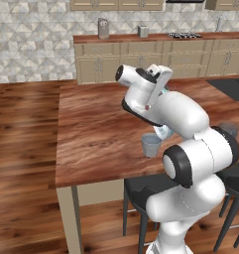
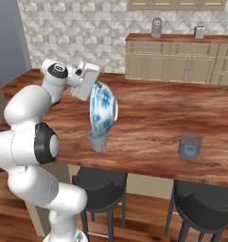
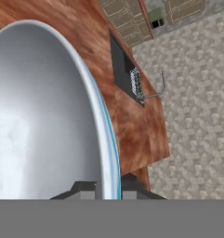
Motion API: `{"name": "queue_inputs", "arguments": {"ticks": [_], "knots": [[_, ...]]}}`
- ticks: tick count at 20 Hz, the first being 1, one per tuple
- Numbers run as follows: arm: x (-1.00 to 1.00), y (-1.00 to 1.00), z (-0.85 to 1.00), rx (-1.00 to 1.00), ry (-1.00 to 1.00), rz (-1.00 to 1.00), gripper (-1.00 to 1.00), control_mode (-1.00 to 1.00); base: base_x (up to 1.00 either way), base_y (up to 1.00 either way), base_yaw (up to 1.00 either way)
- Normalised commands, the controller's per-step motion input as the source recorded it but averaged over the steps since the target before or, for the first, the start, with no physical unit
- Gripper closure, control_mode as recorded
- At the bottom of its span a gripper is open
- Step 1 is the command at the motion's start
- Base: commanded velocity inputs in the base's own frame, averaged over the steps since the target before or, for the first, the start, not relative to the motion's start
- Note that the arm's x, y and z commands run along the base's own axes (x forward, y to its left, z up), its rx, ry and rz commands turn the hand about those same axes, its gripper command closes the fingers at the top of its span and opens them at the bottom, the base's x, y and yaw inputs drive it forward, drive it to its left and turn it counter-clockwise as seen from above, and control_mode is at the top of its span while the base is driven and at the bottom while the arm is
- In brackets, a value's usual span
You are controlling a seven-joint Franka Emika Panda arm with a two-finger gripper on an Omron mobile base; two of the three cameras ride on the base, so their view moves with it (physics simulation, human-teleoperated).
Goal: There are four ice cubes in the ice bowl. Place two ice cubes in each glass of water.
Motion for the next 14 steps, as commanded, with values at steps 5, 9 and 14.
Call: {"name": "queue_inputs", "arguments": {"ticks": [5, 9, 14], "knots": [[-0.01, 0.03, 0.09, -0.03, -0.02, 0.02, 1.0, -1.0, 0.0, 0.0, 0.0], [0.0, 0.1, 0.11, -0.03, -0.01, 0.02, 1.0, -1.0, 0.0, 0.0, 0.0], [-0.02, 0.22, 0.01, -0.02, 0.0, 0.01, 1.0, -1.0, 0.0, 0.0, 0.0]]}}
